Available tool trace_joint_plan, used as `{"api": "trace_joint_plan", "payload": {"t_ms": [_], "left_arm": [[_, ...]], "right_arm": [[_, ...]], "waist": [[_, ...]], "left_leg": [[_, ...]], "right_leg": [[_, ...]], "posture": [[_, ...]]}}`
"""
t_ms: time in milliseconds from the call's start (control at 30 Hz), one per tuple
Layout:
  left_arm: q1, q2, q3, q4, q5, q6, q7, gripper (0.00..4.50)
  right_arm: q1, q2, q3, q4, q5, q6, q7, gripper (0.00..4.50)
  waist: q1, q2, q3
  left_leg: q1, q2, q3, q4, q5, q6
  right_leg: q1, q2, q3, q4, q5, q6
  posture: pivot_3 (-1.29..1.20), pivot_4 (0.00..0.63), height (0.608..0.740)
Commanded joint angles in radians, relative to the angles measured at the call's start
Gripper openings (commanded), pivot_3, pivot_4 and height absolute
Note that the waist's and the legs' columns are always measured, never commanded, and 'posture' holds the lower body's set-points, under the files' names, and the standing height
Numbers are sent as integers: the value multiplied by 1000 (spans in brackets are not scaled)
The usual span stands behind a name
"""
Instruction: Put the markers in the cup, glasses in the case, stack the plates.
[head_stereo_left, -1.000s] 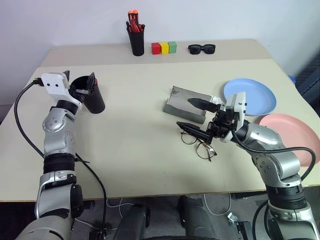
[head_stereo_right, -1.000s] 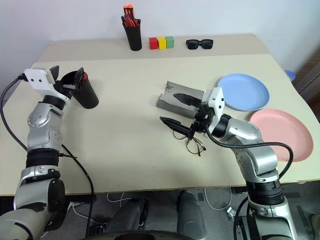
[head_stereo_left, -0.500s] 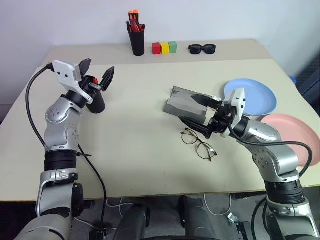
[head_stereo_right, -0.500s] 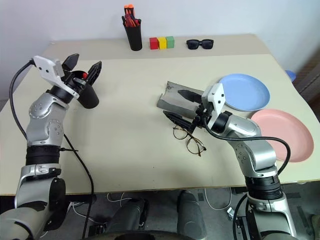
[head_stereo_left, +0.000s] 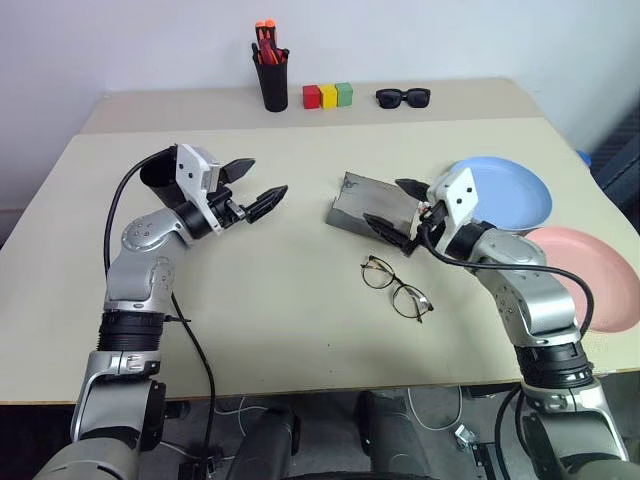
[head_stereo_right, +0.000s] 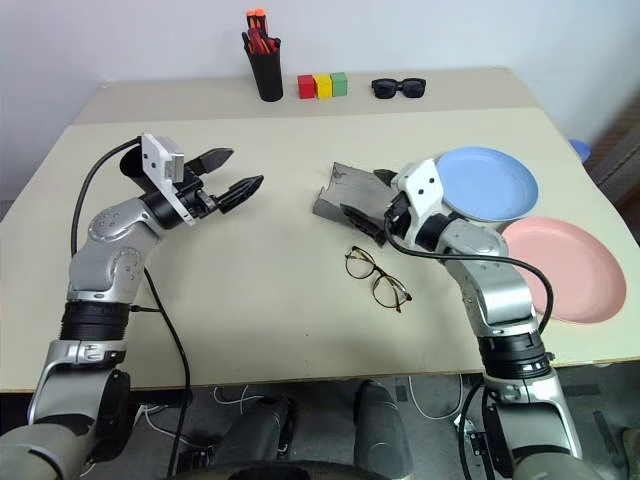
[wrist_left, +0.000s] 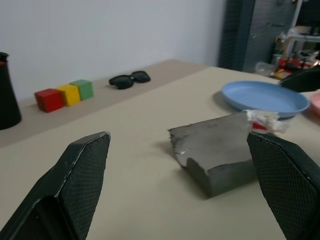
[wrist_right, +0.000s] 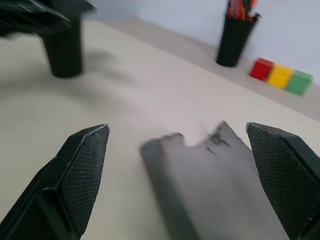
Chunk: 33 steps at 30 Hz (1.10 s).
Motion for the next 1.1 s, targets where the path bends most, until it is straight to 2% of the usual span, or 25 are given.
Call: {"api": "trace_joint_plan", "payload": {"t_ms": [33, 167, 300, 500, 700, 800, 1033, 1100], "left_arm": [[38, 34, 12, -76, -49, 56, -54, 4474], [59, 51, 42, -100, -82, 98, -67, 4474], [87, 53, 48, -142, -97, 119, -57, 4474], [129, 39, 51, -197, -103, 134, -27, 4474], [152, 30, 48, -220, -93, 128, -6, 4474], [155, 23, 47, -224, -93, 125, 3, 4500], [154, 16, 42, -228, -85, 119, 13, 4500], [152, 20, 44, -223, -84, 118, 12, 4500]], "right_arm": [[-59, 8, 49, 9, -88, -11, -39, 4500], [-124, 11, 83, 76, -106, 56, -9, 4500], [-221, 18, 109, 175, -24, 192, 147, 4500], [-346, 8, 151, 342, -50, 277, 236, 4500], [-397, -3, 181, 413, -65, 328, 311, 4500], [-408, -6, 190, 441, -82, 324, 329, 3669], [-423, 7, 198, 481, -119, 304, 331, 131], [-421, 6, 199, 485, -125, 295, 339, 56]], "waist": [[-3, 0, 0], [-2, 0, 0], [-1, 0, 0], [-1, 0, 0], [-1, 0, 0], [-2, 0, 0], [-2, 0, 0], [-2, 0, 0]], "left_leg": [[0, 0, 0, -1, 0, 0], [0, 0, 1, 0, 0, 0], [0, 0, 1, 0, 0, 0], [0, 0, 1, 0, 0, 0], [0, 0, 1, 0, 0, 0], [-1, 0, 1, 0, 0, 0], [-1, 0, 1, -1, 0, 0], [-1, 0, 1, 0, 0, 0]], "right_leg": [[0, 0, 0, 0, 0, 0], [-1, 0, 1, 0, 0, -1], [-1, 0, 0, 0, 0, -1], [-1, 0, 1, 0, 1, -1], [-1, 0, 1, -1, 1, -1], [-1, 0, 1, -1, 1, -1], [-1, 0, 1, 0, 1, -1], [-1, 0, 1, 0, 1, -1]], "posture": [[0, 150, 740], [0, 150, 740], [0, 150, 740], [0, 150, 740], [0, 150, 740], [0, 150, 740], [0, 150, 740], [0, 150, 740]]}}
